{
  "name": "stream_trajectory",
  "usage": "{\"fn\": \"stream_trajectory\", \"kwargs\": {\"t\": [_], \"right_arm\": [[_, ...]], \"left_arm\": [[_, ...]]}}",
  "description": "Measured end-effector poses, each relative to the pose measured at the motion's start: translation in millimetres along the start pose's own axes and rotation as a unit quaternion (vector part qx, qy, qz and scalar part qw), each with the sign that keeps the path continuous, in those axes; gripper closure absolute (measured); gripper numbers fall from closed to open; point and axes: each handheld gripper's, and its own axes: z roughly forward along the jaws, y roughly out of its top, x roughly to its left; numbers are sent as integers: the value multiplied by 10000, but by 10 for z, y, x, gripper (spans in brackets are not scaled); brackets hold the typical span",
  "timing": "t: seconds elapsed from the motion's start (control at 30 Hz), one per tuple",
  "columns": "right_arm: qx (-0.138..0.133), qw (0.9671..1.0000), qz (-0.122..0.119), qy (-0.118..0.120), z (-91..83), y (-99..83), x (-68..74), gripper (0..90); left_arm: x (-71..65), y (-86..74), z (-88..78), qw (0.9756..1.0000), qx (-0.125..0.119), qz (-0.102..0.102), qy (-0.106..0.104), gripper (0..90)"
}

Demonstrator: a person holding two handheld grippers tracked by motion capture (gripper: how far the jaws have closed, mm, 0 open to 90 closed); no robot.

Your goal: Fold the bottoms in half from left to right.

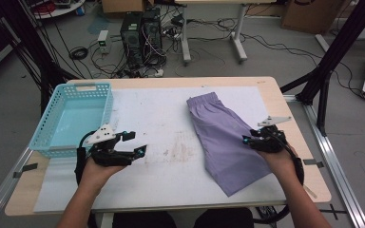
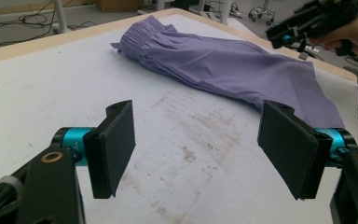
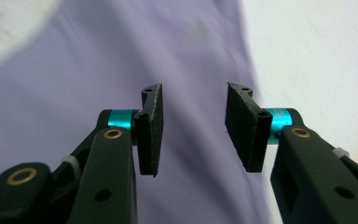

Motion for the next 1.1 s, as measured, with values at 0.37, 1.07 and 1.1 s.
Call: {"fn": "stream_trajectory", "kwargs": {"t": [0.37, 1.07, 1.1], "right_arm": [[67, 9984, -528, 205, 855, 847, 567, 471], [237, 9964, -387, -709, 1771, 1162, 528, 864], [210, 9963, -331, -765, 1773, 1187, 495, 864]], "left_arm": [[1, 17, -41, 10000, -37, 60, 18, 275], [26, -9, -69, 10000, 22, 66, 71, 275], [28, -13, -68, 9999, 27, 63, 78, 275]]}}
